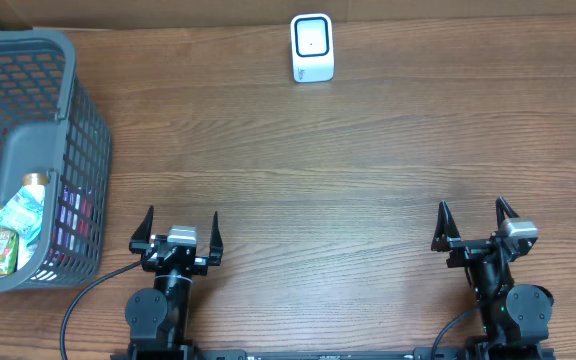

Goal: Scan the item barcode

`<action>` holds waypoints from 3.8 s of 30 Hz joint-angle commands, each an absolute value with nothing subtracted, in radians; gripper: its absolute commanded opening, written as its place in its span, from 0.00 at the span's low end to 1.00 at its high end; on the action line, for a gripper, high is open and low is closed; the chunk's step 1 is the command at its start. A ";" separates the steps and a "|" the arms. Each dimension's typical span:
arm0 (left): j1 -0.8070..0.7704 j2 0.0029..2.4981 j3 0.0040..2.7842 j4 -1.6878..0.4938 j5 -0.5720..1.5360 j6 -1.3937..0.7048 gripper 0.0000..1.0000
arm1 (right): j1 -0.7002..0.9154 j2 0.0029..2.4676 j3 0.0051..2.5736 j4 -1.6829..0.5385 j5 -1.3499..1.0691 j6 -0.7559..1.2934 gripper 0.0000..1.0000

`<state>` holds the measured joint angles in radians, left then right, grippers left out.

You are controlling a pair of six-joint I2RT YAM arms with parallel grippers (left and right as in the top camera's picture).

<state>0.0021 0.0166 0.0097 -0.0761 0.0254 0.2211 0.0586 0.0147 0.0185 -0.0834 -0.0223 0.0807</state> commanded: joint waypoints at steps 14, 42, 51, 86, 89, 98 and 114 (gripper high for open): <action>0.008 0.005 0.005 -0.078 0.019 0.247 1.00 | 0.052 0.003 0.008 -0.080 -0.028 0.078 1.00; 0.008 0.005 0.005 -0.078 0.019 0.247 0.99 | 0.052 0.003 0.008 -0.080 -0.028 0.078 1.00; 0.008 0.005 0.005 -0.078 0.019 0.247 1.00 | 0.052 0.003 0.008 -0.080 -0.028 0.078 1.00; 0.006 0.005 0.005 -0.062 0.152 0.224 1.00 | 0.052 0.003 0.008 -0.080 -0.030 0.080 1.00; 0.006 0.005 0.005 -0.055 0.211 0.152 1.00 | 0.052 0.003 0.008 -0.076 -0.071 0.082 1.00; 0.006 0.006 0.030 -0.074 0.211 0.051 1.00 | 0.052 0.003 0.009 -0.028 -0.208 0.081 1.00; 0.006 0.370 0.389 -0.220 0.346 0.038 1.00 | 0.052 0.023 0.141 -0.118 -0.316 0.081 1.00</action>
